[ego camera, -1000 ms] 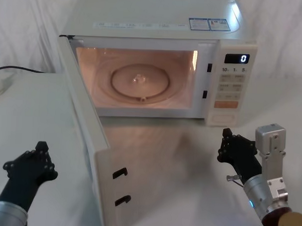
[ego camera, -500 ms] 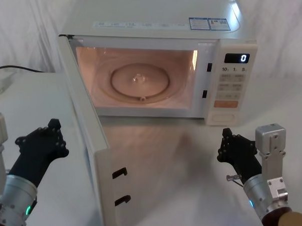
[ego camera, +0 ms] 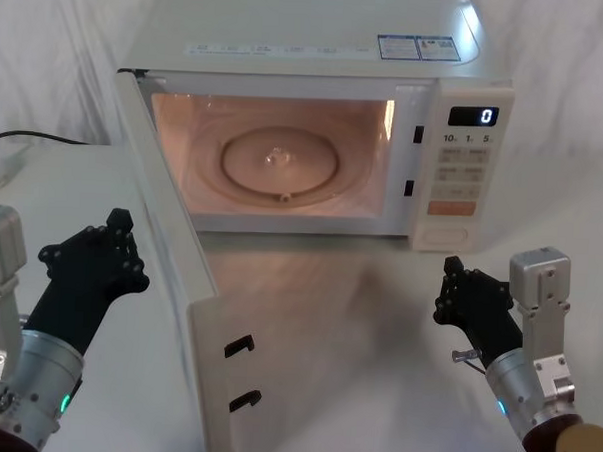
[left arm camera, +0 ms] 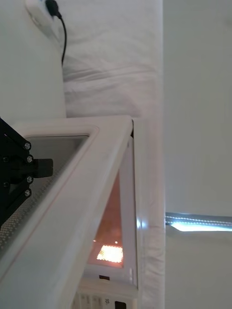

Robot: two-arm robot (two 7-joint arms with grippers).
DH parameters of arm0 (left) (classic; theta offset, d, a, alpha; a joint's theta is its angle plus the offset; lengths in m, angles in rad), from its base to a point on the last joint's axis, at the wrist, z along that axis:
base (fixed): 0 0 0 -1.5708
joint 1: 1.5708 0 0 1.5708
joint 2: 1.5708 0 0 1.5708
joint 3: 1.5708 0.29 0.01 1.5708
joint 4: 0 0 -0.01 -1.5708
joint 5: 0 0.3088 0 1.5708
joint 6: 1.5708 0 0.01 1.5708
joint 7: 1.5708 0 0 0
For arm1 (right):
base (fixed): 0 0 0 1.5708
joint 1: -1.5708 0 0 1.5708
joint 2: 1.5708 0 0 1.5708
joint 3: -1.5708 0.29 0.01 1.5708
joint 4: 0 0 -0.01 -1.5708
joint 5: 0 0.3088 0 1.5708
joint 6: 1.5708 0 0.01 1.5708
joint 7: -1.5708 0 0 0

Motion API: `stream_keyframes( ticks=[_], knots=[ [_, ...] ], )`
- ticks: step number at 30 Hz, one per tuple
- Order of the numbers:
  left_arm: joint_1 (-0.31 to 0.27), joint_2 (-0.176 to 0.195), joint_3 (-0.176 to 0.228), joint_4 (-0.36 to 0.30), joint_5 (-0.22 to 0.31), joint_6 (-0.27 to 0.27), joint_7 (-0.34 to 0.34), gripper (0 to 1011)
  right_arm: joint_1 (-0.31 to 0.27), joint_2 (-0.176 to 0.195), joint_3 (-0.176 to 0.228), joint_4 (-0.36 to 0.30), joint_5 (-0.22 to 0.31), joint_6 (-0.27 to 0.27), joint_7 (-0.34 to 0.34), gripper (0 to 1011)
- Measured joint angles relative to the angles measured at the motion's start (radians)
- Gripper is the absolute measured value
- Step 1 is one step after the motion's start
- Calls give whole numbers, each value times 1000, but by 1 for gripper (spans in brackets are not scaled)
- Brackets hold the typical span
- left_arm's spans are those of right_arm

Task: Press the button to open the microwave door with one hand; close the microwave door with the other hand.

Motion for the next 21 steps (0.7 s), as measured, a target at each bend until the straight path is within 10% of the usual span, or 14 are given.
stream_keyframes(
  ticks=[21],
  knots=[
    [-84, -8, 58, 79, 41, -41, -44, 0, 0, 0, 0, 0, 0, 0, 0, 0]
  ],
)
